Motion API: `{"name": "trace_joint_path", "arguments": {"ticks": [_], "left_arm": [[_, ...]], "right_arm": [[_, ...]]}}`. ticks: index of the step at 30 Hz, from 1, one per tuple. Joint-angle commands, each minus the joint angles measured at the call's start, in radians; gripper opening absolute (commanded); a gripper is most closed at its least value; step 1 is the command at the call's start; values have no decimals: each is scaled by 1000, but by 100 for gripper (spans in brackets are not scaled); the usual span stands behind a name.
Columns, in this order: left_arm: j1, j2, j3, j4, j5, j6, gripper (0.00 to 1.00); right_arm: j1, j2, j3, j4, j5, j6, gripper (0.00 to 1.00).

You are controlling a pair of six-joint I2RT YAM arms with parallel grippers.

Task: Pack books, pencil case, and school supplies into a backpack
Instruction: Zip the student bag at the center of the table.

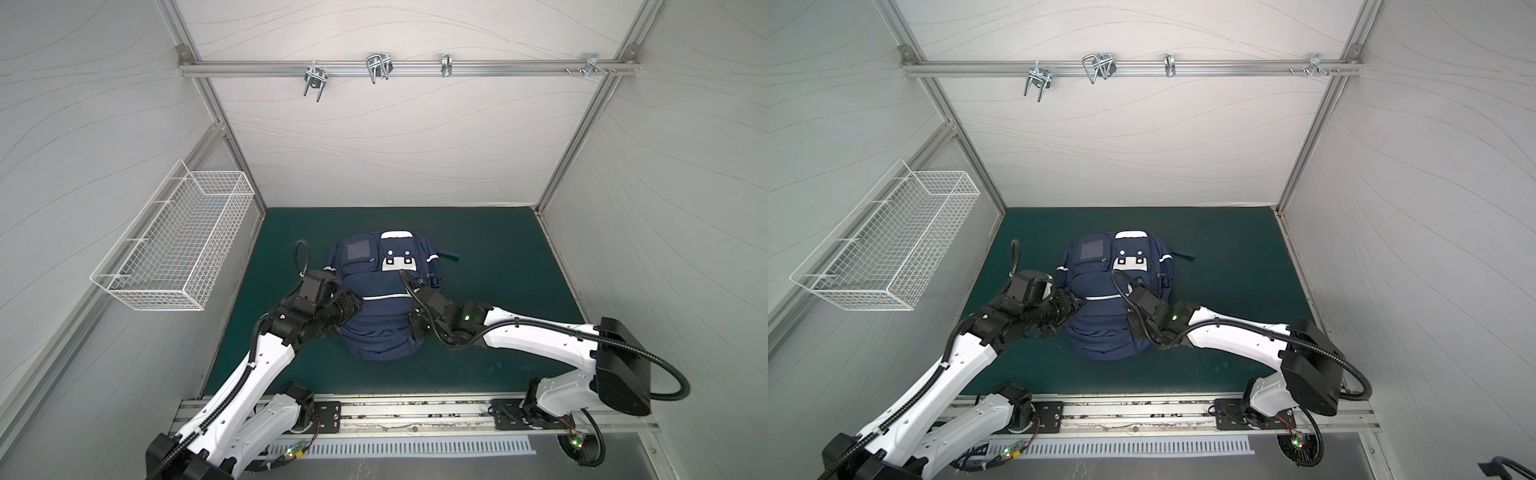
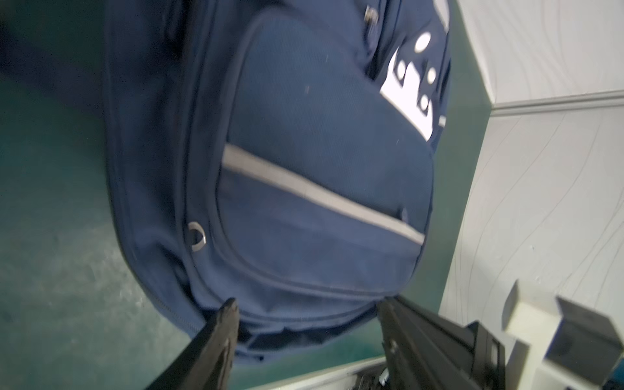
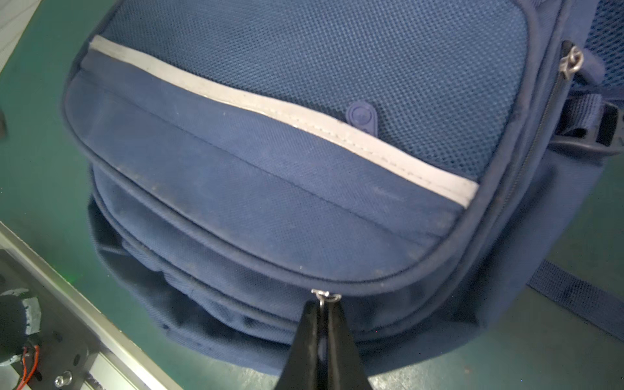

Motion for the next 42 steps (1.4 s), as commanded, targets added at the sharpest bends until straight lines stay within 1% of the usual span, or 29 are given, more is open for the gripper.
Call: {"name": "trace_joint_path", "arguments": {"ticks": [1,3,6,8,14,18,20,24,27,29,31,34,35,36,42], "left_arm": [[-21,-8,-20,70,-23,-137,72],[-21,15,1,80,5,-149,78],[-27,37,20,108,45,-174,80],[-29,41,21,130,52,-192,82],[-57,90,-7,237,102,-261,75],[-123,123,-22,307,103,-316,70],[-162,137,-18,318,76,-326,69],[-173,201,4,341,66,-328,58],[-172,258,51,355,66,-315,50],[-172,295,89,345,61,-288,40],[-170,316,116,317,45,-263,26],[-160,310,120,270,8,-246,12],[-155,305,117,261,4,-242,4],[-148,298,113,246,1,-237,0],[-89,240,89,186,-1,-190,0]], "right_arm": [[15,-30,7,26,-53,26,0],[19,-45,12,24,-71,32,0],[32,-69,27,2,-52,30,0],[33,-89,20,-1,-42,32,0],[33,-120,13,-3,-33,36,0],[33,-114,28,4,-41,35,0],[39,-105,46,-6,-45,26,0],[58,-109,45,-1,-28,23,0],[61,-123,50,-39,-4,20,0],[61,-149,40,-65,21,17,0],[61,-190,23,-94,46,20,0],[44,-252,14,-179,91,3,0],[29,-270,9,-202,98,-3,0],[4,-293,-1,-227,99,-10,0],[-202,-417,-69,-263,8,-62,0]]}}
